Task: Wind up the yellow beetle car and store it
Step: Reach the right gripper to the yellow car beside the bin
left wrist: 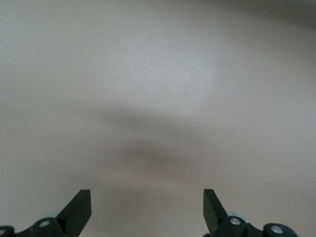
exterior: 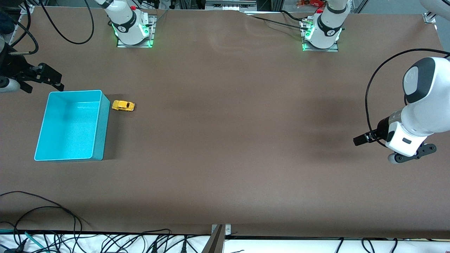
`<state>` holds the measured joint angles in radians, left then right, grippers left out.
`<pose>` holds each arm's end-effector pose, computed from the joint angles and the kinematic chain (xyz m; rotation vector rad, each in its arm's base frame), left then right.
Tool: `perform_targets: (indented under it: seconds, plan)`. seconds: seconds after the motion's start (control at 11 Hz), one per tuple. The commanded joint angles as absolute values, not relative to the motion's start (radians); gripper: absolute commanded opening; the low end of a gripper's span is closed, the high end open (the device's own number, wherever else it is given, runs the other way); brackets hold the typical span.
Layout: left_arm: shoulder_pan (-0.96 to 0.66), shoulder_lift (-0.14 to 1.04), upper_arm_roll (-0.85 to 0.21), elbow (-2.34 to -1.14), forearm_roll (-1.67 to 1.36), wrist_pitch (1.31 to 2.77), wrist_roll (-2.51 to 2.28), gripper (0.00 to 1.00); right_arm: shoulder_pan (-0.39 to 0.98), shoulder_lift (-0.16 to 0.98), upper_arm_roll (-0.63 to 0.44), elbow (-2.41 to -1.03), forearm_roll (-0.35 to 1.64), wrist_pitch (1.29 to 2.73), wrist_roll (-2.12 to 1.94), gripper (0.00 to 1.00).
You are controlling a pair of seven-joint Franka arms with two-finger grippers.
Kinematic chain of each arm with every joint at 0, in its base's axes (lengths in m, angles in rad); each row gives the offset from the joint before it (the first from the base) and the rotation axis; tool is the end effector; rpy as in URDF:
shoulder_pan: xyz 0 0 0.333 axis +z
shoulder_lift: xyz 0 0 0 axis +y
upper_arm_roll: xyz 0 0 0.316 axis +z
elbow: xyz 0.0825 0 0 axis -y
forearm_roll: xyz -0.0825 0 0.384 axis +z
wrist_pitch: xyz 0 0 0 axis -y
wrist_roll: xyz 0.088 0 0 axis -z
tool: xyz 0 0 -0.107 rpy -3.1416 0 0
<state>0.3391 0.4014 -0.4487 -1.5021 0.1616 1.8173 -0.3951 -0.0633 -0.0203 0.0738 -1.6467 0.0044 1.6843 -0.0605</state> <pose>0.6647 -0.0182 0.4511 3.1089 0.4217 -0.0756 0.5581 0.0067 0.6099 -3.1369 -0.1109 -0.0909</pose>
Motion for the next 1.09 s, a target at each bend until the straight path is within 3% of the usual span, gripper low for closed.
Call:
perform_targets:
  seconds: [0.0,0.82,0.91,1.0]
  plan:
    - [0.356,0.348,-0.451,-1.500,0.127,1.795,-0.236,1.00,-0.061,-0.011,0.081,-1.641,-0.012,1.603,-0.127,1.00]
    - [0.374,0.290,-0.446,-1.532,0.043,1.795,-0.156,1.00,-0.045,0.070,0.101,-1.632,0.024,1.604,-0.217,1.00]
    - [0.348,0.279,-0.433,-1.542,0.043,1.795,-0.156,0.99,-0.023,0.072,0.103,-1.646,0.028,1.605,-0.250,1.00]
    - [0.274,0.264,-0.348,-1.549,0.037,1.795,-0.155,0.99,-0.017,0.078,0.101,-1.672,0.026,1.617,-0.264,1.00]
